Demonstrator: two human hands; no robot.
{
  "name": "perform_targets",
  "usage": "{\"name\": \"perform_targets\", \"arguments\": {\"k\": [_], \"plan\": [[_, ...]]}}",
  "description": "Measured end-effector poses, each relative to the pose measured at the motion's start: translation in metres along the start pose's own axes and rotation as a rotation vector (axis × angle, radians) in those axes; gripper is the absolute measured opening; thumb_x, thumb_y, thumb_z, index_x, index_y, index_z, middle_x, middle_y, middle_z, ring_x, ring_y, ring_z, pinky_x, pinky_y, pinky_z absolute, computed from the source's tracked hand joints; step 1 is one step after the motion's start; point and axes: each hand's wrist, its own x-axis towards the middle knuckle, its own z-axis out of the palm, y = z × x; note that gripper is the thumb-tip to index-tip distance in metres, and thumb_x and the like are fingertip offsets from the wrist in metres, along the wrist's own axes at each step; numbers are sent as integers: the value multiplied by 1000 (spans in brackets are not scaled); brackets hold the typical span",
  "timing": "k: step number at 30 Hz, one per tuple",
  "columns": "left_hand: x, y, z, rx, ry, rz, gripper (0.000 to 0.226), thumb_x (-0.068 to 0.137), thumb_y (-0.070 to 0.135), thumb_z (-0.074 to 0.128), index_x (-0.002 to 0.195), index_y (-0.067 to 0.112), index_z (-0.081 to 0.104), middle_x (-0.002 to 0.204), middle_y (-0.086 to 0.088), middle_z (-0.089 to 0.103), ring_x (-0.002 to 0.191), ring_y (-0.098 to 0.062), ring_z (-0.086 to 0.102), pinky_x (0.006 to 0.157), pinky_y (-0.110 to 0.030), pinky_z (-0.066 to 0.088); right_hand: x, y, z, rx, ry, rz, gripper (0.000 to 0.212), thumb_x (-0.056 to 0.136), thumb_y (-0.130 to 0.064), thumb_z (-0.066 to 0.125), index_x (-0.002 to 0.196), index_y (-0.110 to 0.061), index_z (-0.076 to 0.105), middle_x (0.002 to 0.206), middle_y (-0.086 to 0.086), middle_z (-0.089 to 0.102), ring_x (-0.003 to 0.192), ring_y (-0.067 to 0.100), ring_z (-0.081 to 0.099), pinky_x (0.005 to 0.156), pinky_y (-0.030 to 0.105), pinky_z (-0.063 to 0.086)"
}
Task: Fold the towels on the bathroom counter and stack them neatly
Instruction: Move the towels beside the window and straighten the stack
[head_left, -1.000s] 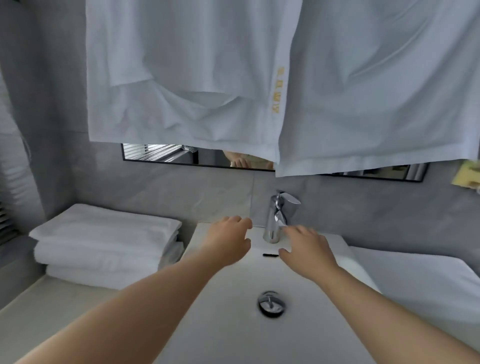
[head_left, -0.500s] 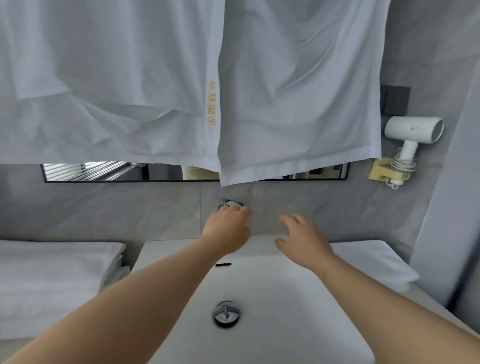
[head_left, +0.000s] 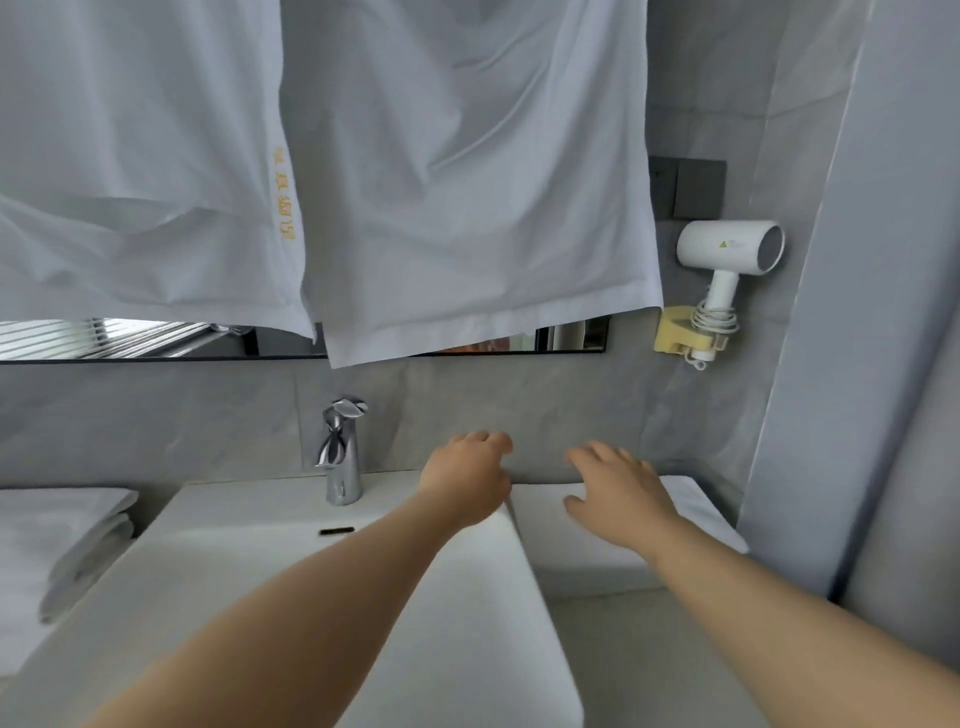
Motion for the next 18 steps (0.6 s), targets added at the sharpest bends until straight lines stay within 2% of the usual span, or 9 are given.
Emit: {"name": "perform_targets", "arguments": {"k": [5,10,18], "plan": [[14,58,47,-31,-58,-117,34,93,24,45,127,20,46,124,-3,54,111,-24,49,89,-33,42,-6,79,13,35,-42,28,47,91,-35,48,135,-21,38,138,1,41,128,25,37,100,34,31],[25,91,77,-5,-76,-167,40,93,23,45,133,20,42,134,-3,47,119,-23,46,94,-32,39,-7,134,35,51,-137,13,52,92,-34,46,141,-23,33,143,-2,37,129,23,36,100,34,31],[57,106,108,7,-114,-262,42,93,24,46,134,21,41,136,-1,46,123,-22,43,96,-31,39,6,194,61,78,-186,34,50,92,-35,45,140,-23,33,142,-2,37,126,22,38,98,32,34]]}}
